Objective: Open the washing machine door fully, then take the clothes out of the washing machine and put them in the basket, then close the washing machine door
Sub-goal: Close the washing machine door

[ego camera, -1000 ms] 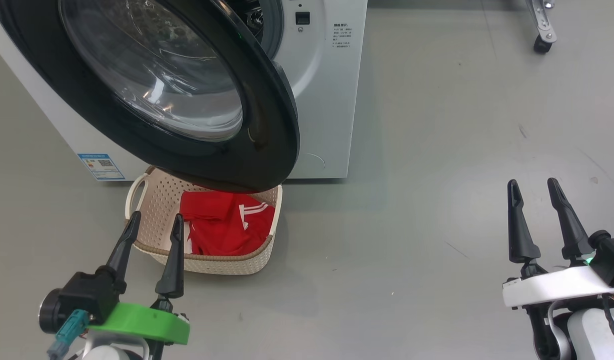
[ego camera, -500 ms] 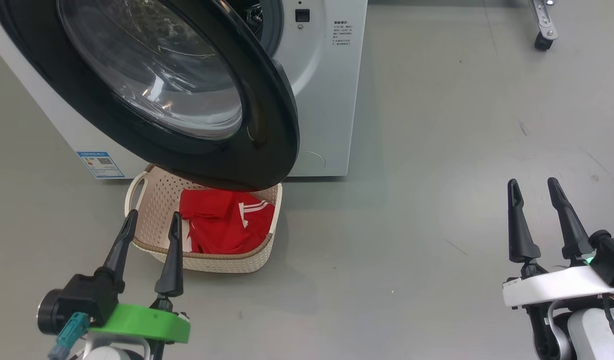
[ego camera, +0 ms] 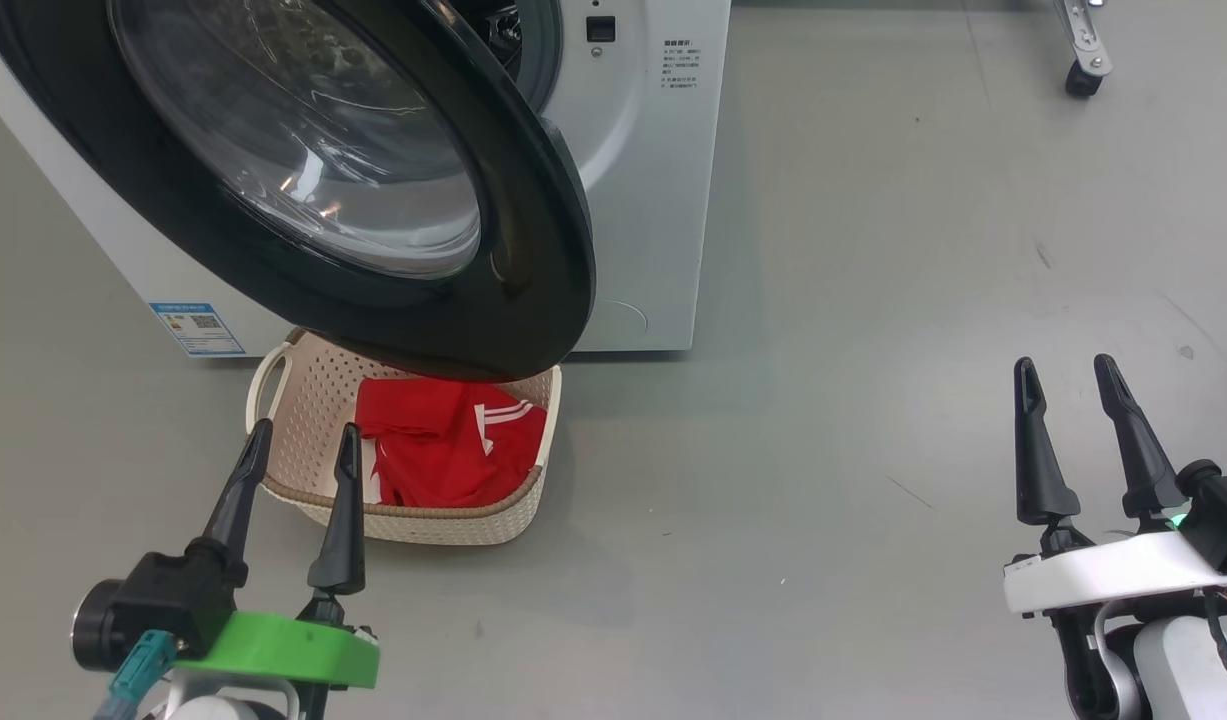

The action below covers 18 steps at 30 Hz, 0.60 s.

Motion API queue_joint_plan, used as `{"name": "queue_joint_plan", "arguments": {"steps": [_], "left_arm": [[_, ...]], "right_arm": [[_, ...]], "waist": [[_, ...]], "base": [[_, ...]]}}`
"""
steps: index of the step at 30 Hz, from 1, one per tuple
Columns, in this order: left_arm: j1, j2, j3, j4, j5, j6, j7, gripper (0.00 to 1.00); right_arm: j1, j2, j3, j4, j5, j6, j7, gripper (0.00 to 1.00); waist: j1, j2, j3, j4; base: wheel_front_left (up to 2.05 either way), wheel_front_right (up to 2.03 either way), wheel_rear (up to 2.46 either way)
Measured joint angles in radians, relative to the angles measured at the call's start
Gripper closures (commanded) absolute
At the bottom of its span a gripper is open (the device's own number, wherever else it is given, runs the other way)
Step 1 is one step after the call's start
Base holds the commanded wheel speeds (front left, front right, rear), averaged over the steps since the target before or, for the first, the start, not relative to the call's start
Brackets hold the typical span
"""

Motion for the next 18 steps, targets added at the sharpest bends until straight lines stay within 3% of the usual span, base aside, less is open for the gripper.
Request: {"name": "queue_joint_plan", "arguments": {"steps": [18], "left_arm": [[0.003, -0.024, 0.024, 0.0, 0.037, -0.019, 0.0, 0.0]], "right_arm": [[0.0, 0.001, -0.003, -0.001, 0.0, 0.0, 0.0, 0.0]], "waist": [[0.0, 0.0, 0.005, 0.001]], "base": [[0.0, 0.0, 0.0]]}}
